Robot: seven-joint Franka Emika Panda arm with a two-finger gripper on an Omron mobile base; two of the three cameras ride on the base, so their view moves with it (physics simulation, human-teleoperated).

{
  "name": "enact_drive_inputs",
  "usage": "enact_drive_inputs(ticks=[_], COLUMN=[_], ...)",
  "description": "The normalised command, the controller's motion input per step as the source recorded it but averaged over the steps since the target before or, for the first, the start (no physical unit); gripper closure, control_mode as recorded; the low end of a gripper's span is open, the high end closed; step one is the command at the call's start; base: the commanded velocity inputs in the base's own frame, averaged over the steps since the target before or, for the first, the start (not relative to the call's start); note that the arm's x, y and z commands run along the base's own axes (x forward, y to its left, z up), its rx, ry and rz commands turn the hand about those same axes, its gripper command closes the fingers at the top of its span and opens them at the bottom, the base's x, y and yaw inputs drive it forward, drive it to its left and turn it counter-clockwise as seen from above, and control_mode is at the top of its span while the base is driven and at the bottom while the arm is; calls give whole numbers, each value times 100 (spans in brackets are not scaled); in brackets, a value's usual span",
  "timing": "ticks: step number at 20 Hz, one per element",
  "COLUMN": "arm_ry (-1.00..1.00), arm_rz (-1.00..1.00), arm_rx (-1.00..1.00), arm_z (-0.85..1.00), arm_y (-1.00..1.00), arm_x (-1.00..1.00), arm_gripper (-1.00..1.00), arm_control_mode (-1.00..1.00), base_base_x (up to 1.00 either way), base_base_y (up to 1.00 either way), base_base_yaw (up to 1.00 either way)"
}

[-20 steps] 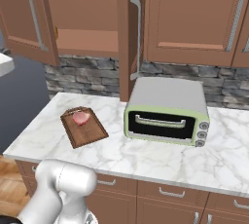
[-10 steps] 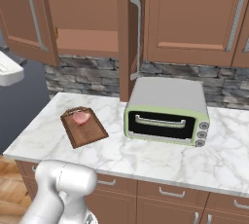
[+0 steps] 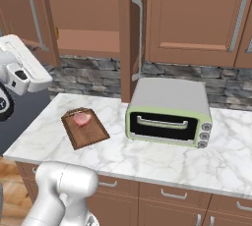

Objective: Open the cabinet, retrieve the rolling pin, and place it next to the meat on the cutting board to prepare for tenderizing.

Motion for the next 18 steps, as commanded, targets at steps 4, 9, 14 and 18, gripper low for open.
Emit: enact_drive_inputs(ticks=[4,9,14,18], arm_ry=[0,0,6,10], arm_rz=[5,9,6,7], arm_rx=[30,31,20,20], arm_z=[0,0,0,0], arm_y=[-69,-47,-13,-1], arm_x=[0,9,23,42], arm_gripper=[-100,-100,-100,-100], arm_control_mode=[-100,-100,-100,-100], base_base_x=[0,0,0,0], base_base_y=[0,0,0,0], base_base_yaw=[0,0,0,0])
